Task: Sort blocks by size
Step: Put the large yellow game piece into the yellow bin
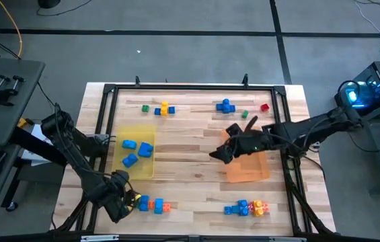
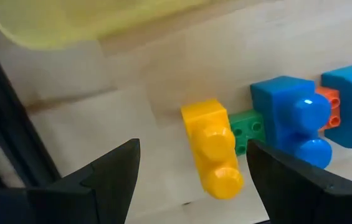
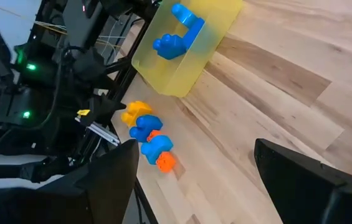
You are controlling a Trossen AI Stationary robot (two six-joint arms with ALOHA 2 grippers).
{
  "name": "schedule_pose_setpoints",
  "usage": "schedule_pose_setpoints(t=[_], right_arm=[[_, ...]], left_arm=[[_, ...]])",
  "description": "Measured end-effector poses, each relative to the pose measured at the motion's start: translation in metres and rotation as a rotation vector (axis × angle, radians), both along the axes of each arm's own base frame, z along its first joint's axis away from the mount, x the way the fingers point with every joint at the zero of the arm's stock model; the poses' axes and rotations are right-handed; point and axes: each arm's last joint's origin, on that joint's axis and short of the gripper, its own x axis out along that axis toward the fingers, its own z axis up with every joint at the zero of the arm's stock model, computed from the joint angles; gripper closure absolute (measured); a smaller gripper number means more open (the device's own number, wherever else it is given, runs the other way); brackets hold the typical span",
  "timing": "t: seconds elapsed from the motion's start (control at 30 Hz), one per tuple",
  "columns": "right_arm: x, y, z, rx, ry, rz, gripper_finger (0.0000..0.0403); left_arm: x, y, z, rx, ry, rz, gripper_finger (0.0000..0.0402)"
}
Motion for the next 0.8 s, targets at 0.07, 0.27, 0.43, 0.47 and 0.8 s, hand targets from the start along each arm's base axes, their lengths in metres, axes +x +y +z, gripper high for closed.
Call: schedule_pose_setpoints(t=[0.07, 0.27, 0.43, 0.47, 0.8], right_arm=[[-0.001, 0.005, 0.000, -0.010, -0.004, 0.000, 0.0089], [-0.003, 0.009, 0.000, -0.023, -0.005, 0.018, 0.0089], [-0.003, 0.009, 0.000, -0.045, -0.004, 0.031, 0.0089], [-0.003, 0.009, 0.000, -0.049, -0.004, 0.033, 0.0089], [-0.003, 0.009, -0.001, -0.077, 0.008, 0.050, 0.0089]], left_arm=[[-0.003, -0.003, -0.006, -0.024, -0.010, 0.017, 0.0122], [-0.001, -0.005, -0.015, -0.071, -0.041, 0.022, 0.0122], [-0.001, -0.006, -0.024, -0.117, -0.058, 0.024, 0.0122], [-0.001, -0.006, -0.027, -0.128, -0.060, 0.024, 0.0122], [0.000, 0.003, -0.040, -0.124, -0.044, 0.044, 0.0126]])
